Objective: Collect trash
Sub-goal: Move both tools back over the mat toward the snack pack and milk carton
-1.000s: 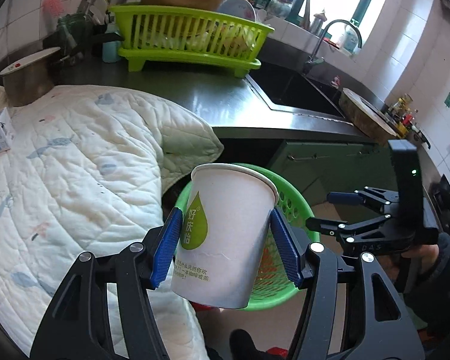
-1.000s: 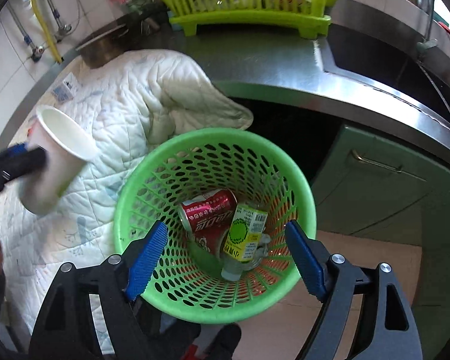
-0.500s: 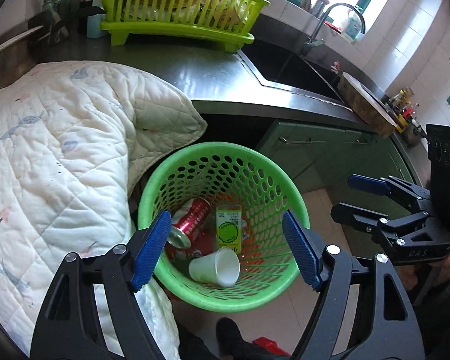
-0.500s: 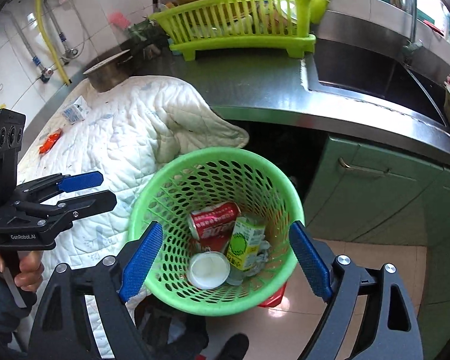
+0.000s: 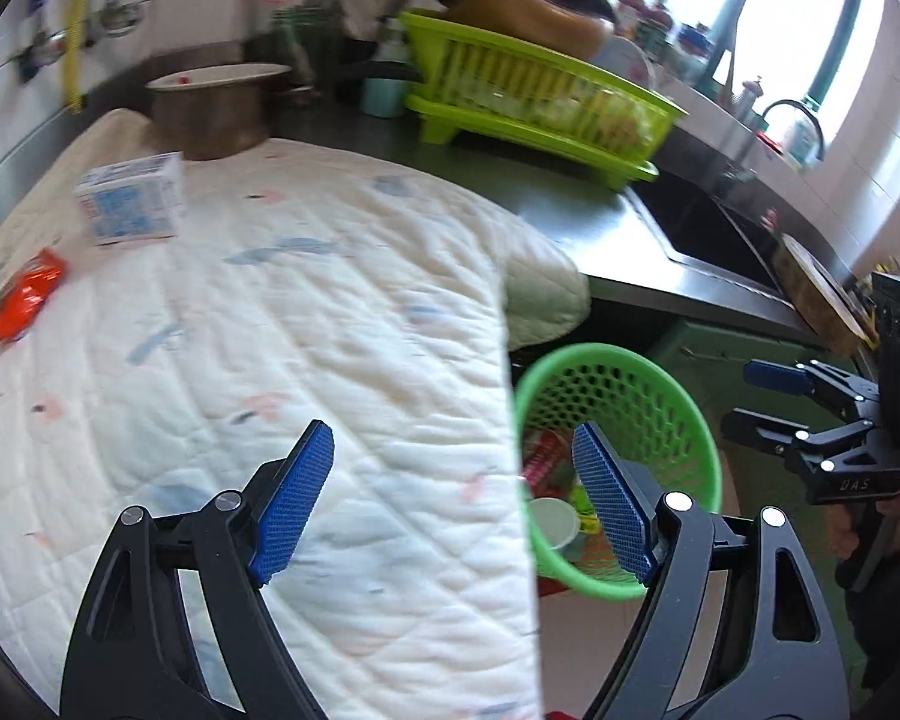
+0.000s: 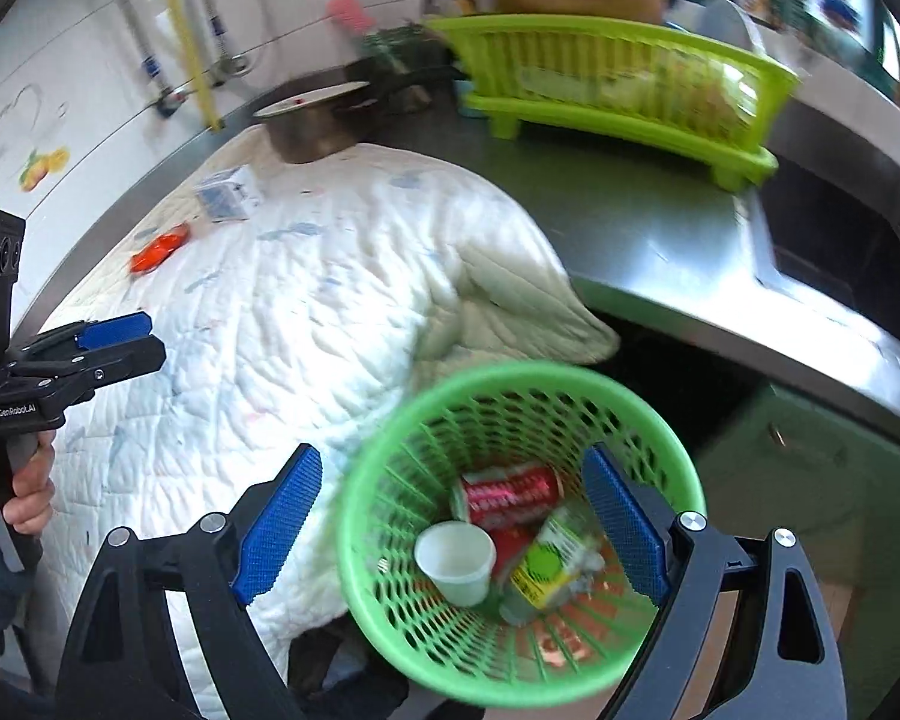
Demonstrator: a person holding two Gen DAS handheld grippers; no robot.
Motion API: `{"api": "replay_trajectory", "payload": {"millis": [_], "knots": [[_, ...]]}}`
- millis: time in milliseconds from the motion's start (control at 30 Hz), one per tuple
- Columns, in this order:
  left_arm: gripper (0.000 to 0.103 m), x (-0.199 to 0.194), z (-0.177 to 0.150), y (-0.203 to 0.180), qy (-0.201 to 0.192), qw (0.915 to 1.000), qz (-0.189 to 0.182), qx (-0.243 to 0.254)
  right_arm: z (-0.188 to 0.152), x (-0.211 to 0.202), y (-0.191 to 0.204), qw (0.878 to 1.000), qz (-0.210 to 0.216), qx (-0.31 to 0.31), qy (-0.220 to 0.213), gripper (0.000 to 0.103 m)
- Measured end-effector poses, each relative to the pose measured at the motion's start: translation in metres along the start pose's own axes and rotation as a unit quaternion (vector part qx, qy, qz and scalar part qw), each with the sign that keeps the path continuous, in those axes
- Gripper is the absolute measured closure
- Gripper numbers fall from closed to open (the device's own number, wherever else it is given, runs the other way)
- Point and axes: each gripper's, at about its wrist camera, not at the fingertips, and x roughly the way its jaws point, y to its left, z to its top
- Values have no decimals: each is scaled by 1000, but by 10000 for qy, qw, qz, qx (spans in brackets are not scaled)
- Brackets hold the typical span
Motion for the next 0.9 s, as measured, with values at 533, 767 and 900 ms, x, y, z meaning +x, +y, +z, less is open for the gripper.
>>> {"api": "replay_trajectory", "payload": {"millis": [533,767,900], "knots": [[21,-55,-26,139,-331,9879,991,-1144,132,86,135,9802,770,-1823,-14,15],[21,-67,-40,182,-385,9799,1249,-1509,189,131,203,9607,910,-2622,-42,15],[21,-74,-47,203,-430,9753,1372,-1675,214,161,240,9483,844,-3059,-22,15]]}}
